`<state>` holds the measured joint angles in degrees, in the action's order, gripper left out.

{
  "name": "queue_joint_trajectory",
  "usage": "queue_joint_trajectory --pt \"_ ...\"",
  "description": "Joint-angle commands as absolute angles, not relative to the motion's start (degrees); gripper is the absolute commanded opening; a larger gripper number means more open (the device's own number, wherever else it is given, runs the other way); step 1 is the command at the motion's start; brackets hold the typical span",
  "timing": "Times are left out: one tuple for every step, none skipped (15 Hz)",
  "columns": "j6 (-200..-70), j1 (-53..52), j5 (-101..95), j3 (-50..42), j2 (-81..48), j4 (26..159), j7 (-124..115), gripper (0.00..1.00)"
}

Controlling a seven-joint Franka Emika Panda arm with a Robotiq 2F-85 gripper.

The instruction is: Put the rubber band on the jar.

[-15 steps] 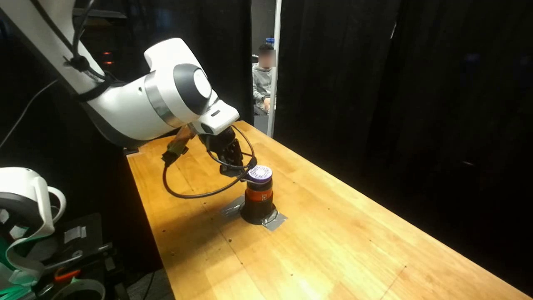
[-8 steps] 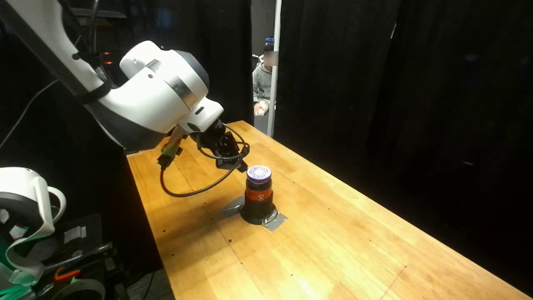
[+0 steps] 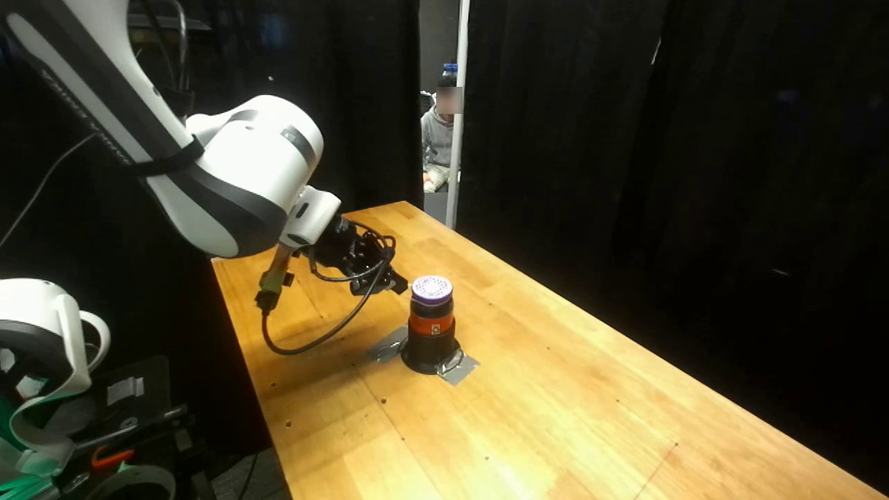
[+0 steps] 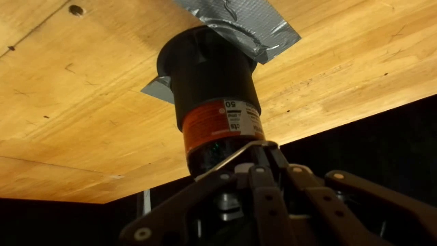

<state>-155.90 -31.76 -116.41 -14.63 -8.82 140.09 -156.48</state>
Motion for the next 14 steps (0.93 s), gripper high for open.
queue_joint_trajectory --pt "-148.42 -23.94 -115.48 -3.55 -5.00 141.19 -154.94 0.10" --pt "-146.18 -22.89 -117.73 -1.59 -5.03 141.20 -157.50 0.10" --pt "-144.43 -21.29 -117.95 0.86 -4.35 141.06 -157.90 0.11" --pt "-143.43 -19.88 -117.36 2.98 -3.25 140.98 -157.41 0.35" --pt "-143.64 -18.61 -117.08 4.72 -2.75 140.85 -157.55 0.36" --pt "-144.35 -17.67 -116.89 6.16 -2.12 140.93 -157.51 0.38" --pt "-146.00 -16.87 -116.98 7.32 -1.57 140.87 -157.54 0.45" --pt "-149.10 -15.92 -117.17 8.01 -1.45 140.66 -157.66 0.52" --pt "-151.42 -15.19 -117.32 8.54 -1.57 140.65 -157.44 0.62" --pt "-157.30 -14.13 -116.14 8.61 -1.26 139.82 -155.61 0.68" --pt "-161.93 -13.36 -113.98 8.68 -0.97 139.46 -152.99 0.75" --pt "-166.62 -12.60 -111.56 8.53 -0.77 138.86 -149.86 0.84" --pt "-171.27 -11.74 -107.06 8.08 -0.92 138.33 -145.04 0.90" --pt "-175.13 -11.01 -102.22 7.75 -1.32 138.27 -140.13 0.97"
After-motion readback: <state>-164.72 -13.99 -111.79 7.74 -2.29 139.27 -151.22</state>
